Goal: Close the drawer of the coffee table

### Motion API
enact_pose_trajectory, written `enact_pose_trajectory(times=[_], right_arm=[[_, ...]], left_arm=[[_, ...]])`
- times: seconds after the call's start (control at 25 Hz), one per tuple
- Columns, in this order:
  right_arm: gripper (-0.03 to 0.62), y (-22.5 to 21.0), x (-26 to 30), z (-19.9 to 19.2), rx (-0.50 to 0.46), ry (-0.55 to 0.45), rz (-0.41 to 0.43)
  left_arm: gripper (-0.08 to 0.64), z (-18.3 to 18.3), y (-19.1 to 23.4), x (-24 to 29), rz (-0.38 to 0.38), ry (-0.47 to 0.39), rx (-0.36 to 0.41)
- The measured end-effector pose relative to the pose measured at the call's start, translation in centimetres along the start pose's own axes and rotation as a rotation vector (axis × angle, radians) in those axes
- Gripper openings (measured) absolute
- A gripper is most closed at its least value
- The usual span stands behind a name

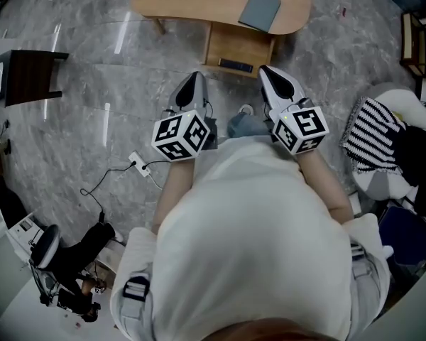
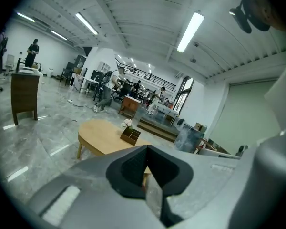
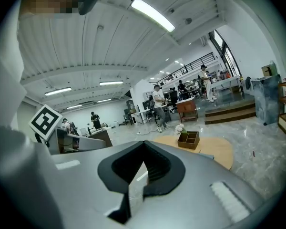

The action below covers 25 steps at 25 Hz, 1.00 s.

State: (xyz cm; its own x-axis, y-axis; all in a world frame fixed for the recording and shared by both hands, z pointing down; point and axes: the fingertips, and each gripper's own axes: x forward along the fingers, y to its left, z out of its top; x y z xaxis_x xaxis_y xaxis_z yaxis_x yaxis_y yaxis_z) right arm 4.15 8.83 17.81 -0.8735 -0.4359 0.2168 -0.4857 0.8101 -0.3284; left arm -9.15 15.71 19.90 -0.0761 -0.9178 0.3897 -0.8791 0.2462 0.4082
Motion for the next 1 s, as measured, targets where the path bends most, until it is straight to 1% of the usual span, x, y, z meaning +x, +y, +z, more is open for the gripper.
enact_pose_trajectory(times=[0.16,0.32,0.48,0.6,0.68,0.88,1.0], right_arm=[[-0.002,-1.8,1.5,0.5,-0.001,-0.007,-0.018],[-0.002,-3.3,2.3,0.5,-0.002,0.008,-0.044],[-0.002,-4.4,2.7,-0.1,0.016,0.032,-0.065],[-0.002,-5.5,2.9,-1.0,0.039,0.045,-0.092],[-0.002,-6.4,2.9,-1.7,0.058,0.056,-0.118],[-0.002,-9.0,3.5,-3.7,0.09,0.089,-0.189],[-0.002,-10.8,4.1,-5.0,0.106,0.105,-0.229]], left_arm=[[0.0,0.4,1.0,2.4,0.002,0.016,0.0],[0.0,0.8,1.7,4.1,0.009,0.029,0.001],[0.0,0.9,2.6,5.2,0.028,0.052,0.018],[0.0,0.4,3.1,6.2,0.014,0.069,0.018],[0.0,-0.2,3.6,7.1,0.011,0.094,0.026],[0.0,-2.1,6.1,9.9,0.034,0.172,0.052],[0.0,-3.0,7.5,12.2,0.028,0.21,0.064]])
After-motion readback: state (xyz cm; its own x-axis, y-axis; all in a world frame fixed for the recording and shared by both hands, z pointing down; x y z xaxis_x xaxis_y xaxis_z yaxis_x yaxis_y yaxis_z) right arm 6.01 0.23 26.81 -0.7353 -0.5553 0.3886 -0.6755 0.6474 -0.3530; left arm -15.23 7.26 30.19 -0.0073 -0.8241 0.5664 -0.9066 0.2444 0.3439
